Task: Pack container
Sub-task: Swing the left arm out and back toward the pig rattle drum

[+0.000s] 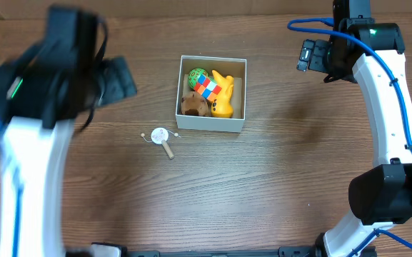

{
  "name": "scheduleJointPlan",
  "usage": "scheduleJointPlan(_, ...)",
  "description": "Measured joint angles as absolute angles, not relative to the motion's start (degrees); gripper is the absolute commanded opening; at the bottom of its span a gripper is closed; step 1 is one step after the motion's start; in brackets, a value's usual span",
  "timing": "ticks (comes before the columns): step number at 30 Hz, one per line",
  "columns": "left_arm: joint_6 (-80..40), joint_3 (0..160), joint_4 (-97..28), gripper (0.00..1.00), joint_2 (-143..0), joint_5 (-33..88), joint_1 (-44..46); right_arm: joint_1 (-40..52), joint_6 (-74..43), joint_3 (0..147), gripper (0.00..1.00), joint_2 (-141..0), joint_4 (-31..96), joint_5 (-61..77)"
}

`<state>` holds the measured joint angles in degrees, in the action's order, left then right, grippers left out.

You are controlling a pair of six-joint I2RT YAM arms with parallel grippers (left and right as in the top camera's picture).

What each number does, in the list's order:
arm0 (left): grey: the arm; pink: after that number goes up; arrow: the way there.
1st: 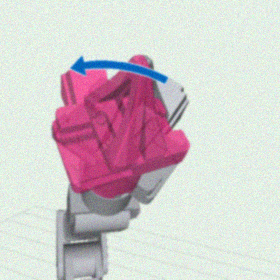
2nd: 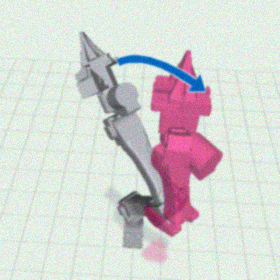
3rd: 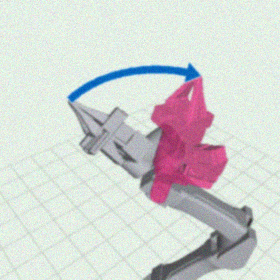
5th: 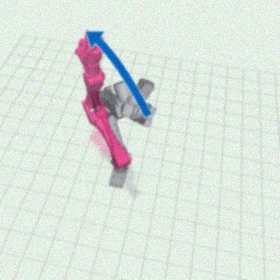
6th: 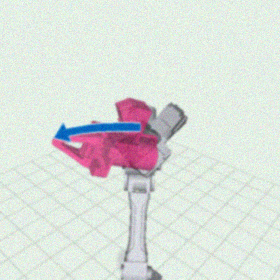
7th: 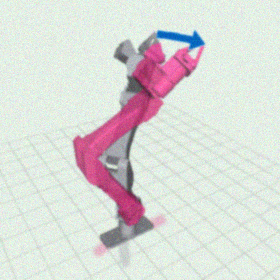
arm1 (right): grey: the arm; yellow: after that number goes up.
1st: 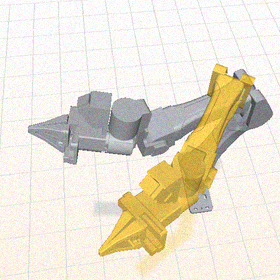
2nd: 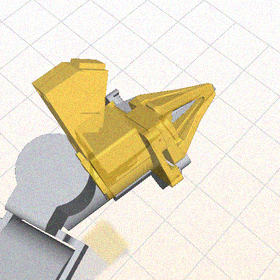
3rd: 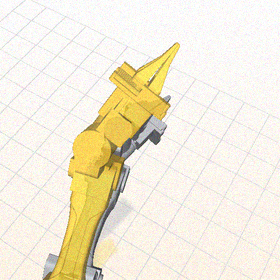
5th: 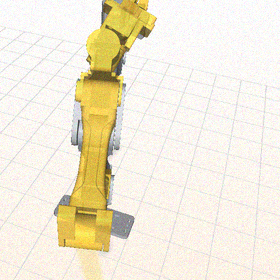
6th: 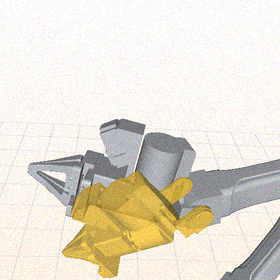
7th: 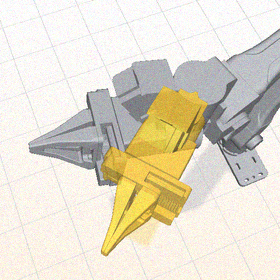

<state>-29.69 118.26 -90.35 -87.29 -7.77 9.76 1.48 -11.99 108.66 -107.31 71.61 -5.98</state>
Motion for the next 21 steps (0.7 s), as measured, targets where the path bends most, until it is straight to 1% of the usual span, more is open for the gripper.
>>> scheduleJointPlan(4,-32.95,118.41,-94.89,0.94,-76.86,-8.25,11.05,1.48,-12.01,108.64,1.00,-107.31,71.61,-5.98)
scheduleJointPlan(7,-35.57,114.87,-94.87,0.92,-73.78,-8.14,11.11,1.48,-11.97,108.64,1.00,-107.31,71.57,-5.98)
scheduleJointPlan(9,-37.21,109.36,-92.97,0.90,-73.34,-7.25,11.16,1.50,-11.99,108.64,1.00,-107.31,71.64,-5.96)
scheduleJointPlan(12,-38.74,96.42,-84.03,0.86,-74.85,-3.62,11.18,1.48,-12.01,108.66,1.00,-107.31,71.68,-5.98)
scheduleJointPlan(13,-39.05,95.02,-82.78,0.83,-75.09,-3.14,11.16,1.48,-12.01,108.66,1.00,-107.31,71.55,-5.98)
scheduleJointPlan(14,-39.18,86.67,-76.07,0.82,-77.47,-0.27,11.18,1.48,-12.01,108.66,1.00,-107.31,71.57,-6.00)
scheduleJointPlan(17,-40.36,74.61,-65.17,0.79,-81.06,4.49,11.18,1.48,-11.99,108.66,1.00,-107.31,71.59,-6.00)
scheduleJointPlan(21,-41.60,66.28,-60.38,0.76,-85.58,8.27,11.18,1.48,-12.01,108.66,1.00,-107.31,71.59,-6.00)
